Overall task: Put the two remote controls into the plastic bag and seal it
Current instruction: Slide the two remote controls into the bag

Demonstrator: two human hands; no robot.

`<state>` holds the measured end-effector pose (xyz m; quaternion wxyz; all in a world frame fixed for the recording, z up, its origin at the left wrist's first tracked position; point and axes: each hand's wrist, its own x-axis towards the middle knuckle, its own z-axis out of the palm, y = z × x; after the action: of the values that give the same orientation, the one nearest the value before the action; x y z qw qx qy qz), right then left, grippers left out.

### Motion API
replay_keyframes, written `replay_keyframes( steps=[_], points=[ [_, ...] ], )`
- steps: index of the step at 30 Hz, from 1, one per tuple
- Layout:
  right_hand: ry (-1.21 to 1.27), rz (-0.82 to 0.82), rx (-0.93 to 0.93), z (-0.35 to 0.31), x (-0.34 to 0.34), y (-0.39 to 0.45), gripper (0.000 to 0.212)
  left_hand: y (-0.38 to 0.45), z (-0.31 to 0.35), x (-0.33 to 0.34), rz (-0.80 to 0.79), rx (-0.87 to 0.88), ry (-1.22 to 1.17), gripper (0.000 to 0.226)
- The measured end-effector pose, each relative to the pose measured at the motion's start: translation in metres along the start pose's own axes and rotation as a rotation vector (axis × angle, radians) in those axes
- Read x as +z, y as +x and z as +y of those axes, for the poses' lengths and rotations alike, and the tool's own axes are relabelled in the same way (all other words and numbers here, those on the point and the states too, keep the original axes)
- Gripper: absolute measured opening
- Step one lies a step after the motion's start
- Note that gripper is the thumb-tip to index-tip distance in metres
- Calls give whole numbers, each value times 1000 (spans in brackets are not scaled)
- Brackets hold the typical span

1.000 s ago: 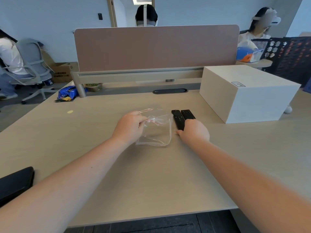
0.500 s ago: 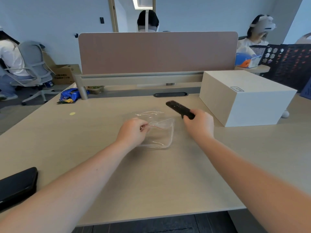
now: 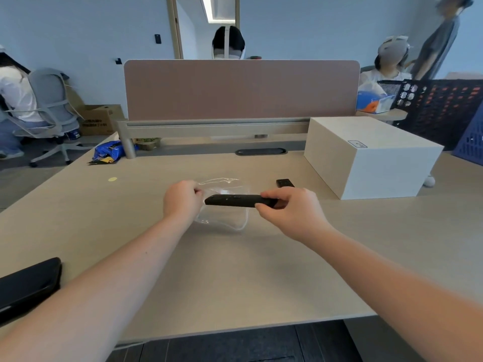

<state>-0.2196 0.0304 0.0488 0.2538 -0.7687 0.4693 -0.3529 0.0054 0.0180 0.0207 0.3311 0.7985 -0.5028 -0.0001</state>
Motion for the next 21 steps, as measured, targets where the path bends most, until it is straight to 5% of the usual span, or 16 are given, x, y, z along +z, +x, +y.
replay_keyframes(
  steps=[9, 21],
  points=[
    [-104, 15, -7, 16, 44, -1, 19, -13, 12, 10, -116, 182, -122, 15],
    [-287, -62, 21, 36, 99, 44, 35, -16, 15, 20, -140, 340, -125, 16]
  ],
)
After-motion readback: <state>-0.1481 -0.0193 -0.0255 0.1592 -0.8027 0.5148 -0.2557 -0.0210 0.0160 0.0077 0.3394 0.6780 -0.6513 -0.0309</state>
